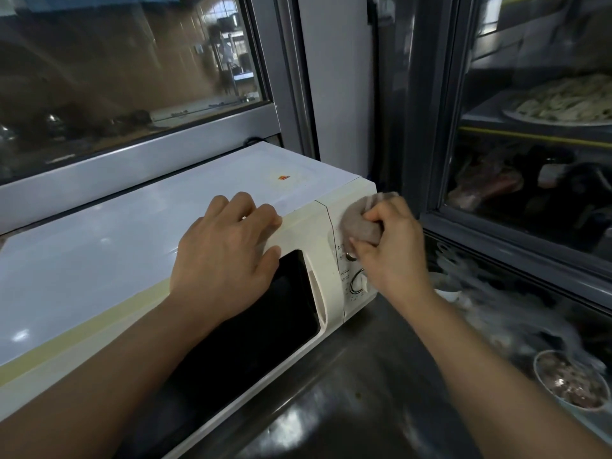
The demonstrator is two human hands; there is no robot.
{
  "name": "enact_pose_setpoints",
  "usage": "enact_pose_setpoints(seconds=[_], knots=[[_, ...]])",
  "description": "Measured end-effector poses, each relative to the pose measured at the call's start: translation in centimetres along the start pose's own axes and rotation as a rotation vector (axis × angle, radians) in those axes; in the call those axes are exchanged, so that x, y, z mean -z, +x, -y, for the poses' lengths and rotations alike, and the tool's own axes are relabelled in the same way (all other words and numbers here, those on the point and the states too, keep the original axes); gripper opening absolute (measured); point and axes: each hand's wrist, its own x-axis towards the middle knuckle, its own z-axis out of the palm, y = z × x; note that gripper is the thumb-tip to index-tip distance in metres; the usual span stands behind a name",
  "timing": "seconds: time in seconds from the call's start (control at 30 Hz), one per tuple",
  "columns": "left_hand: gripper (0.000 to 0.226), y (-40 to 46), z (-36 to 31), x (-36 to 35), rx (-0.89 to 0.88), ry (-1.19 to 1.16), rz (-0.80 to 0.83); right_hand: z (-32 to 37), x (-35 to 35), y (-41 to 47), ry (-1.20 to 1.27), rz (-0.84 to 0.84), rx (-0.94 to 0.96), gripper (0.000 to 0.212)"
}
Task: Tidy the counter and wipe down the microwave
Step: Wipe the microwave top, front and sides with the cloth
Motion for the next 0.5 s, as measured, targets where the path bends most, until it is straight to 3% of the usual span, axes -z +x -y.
enact_pose_setpoints(seconds=[0.13, 0.23, 0.33, 0.5], knots=[[0.028, 0.0, 0.1, 0.0, -0.005, -0.007, -0.001, -0.1, 0.1, 0.0, 0.048, 0.049, 0.09, 0.02], [0.03, 0.0, 0.2, 0.0, -0.002, -0.011, 0.004, -1.2, 0.6, 0.7, 0.18, 0.02, -0.093, 0.023], [0.03, -0.1, 0.1, 0.1, 0.007, -0.024, 0.014, -1.6, 0.5, 1.2, 0.163, -0.016, -0.236, 0.022], [0.029, -0.1, 0.0, 0.0, 0.012, -0.037, 0.018, 0.9, 0.4, 1.7, 0.159, -0.094, -0.245, 0.02]])
